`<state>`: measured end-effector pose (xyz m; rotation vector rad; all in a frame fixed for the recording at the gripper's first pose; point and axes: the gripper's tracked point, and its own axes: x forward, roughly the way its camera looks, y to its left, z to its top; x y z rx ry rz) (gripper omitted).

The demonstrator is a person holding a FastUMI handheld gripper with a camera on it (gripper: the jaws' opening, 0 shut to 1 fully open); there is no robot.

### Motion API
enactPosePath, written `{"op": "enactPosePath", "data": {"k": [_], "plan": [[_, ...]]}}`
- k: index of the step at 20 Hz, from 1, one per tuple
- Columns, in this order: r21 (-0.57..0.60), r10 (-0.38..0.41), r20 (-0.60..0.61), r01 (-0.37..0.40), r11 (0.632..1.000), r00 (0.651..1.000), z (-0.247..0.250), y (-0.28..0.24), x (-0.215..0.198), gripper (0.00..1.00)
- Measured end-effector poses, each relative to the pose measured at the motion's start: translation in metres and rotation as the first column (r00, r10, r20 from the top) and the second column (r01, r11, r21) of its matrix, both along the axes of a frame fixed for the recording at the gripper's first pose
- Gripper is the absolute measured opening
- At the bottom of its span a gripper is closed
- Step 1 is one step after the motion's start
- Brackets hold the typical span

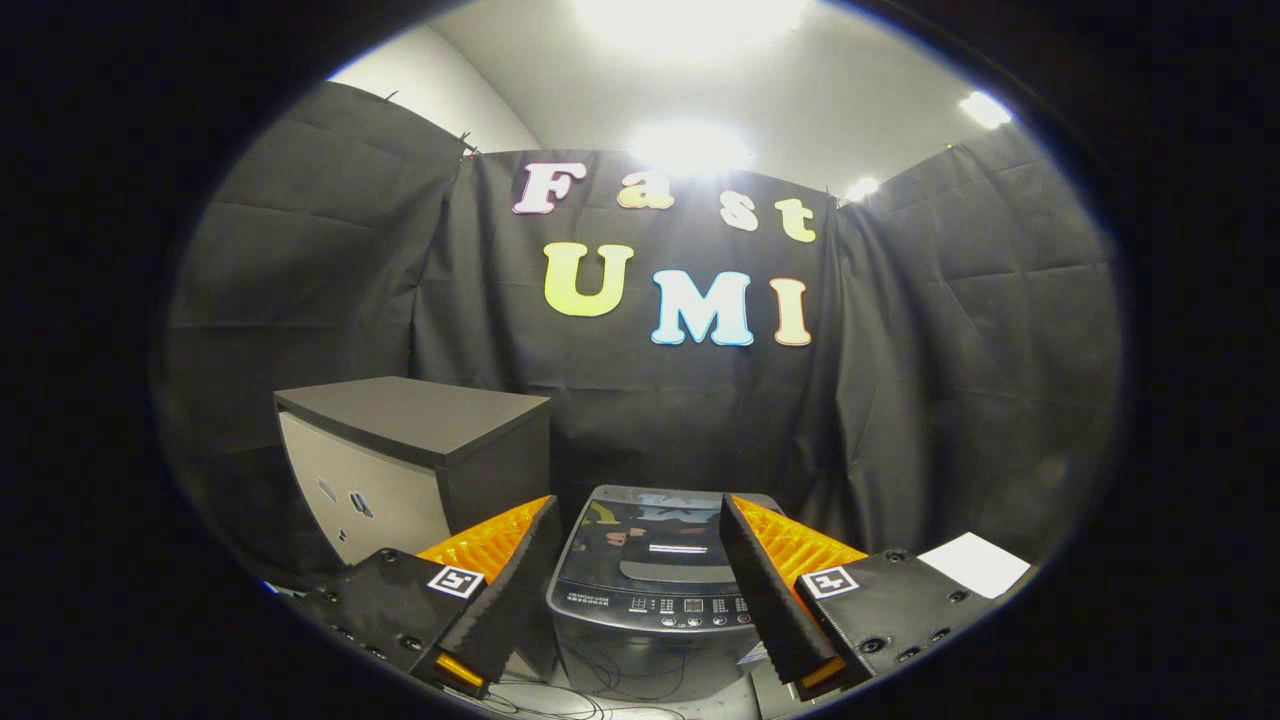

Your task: Put the clothes into the washing machine and then close the washing machine lid.

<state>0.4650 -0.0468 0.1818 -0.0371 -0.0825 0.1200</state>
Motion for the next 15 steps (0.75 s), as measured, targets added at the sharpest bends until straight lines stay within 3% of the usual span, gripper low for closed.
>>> {"op": "enactPosePath", "data": {"k": [15], "plan": [[0.024, -0.012, -0.015, 0.012, 1.000, 1.000, -0.0050, 0.0007, -0.0046, 0.99]]}}
